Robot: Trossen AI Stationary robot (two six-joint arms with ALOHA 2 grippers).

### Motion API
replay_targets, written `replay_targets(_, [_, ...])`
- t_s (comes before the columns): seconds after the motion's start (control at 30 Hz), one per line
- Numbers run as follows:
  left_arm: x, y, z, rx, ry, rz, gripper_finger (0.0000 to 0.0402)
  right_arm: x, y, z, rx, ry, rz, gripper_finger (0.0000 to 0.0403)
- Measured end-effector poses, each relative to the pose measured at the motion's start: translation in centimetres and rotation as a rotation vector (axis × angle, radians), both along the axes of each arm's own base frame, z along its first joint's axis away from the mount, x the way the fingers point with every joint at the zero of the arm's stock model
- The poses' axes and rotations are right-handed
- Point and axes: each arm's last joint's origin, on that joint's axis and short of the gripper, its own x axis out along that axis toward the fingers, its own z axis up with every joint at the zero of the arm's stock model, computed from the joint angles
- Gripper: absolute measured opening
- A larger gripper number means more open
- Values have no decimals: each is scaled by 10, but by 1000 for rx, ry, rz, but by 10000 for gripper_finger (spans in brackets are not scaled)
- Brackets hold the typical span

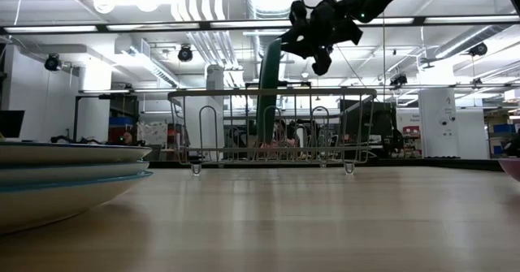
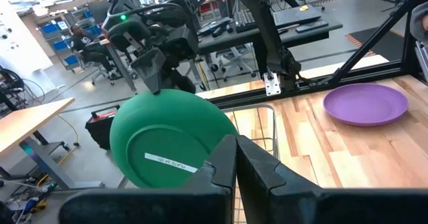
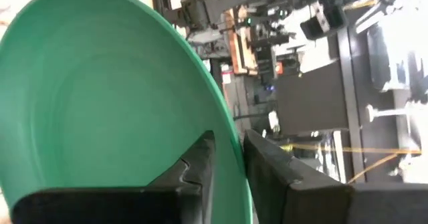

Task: Sort dishes
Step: Put the green plate into the dish rack

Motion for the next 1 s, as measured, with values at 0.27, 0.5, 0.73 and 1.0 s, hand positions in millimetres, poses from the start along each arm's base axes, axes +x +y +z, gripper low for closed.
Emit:
replay_targets(0.27, [0, 0, -2, -11, 15, 1, 0, -3, -2, -3, 25, 54, -56, 98])
replay_targets(0.5, [0, 0, -3, -19, 22, 1, 0, -7, -3, -6, 72, 98, -81, 120])
replay_targets(0.73, [1, 0, -4, -24, 31, 1, 0, -10, 0, -20, 176, 227, -148, 133])
replay_targets(1.0, [3, 2, -5, -27, 40, 1, 0, -8, 7, -22, 165, 292, -173, 131])
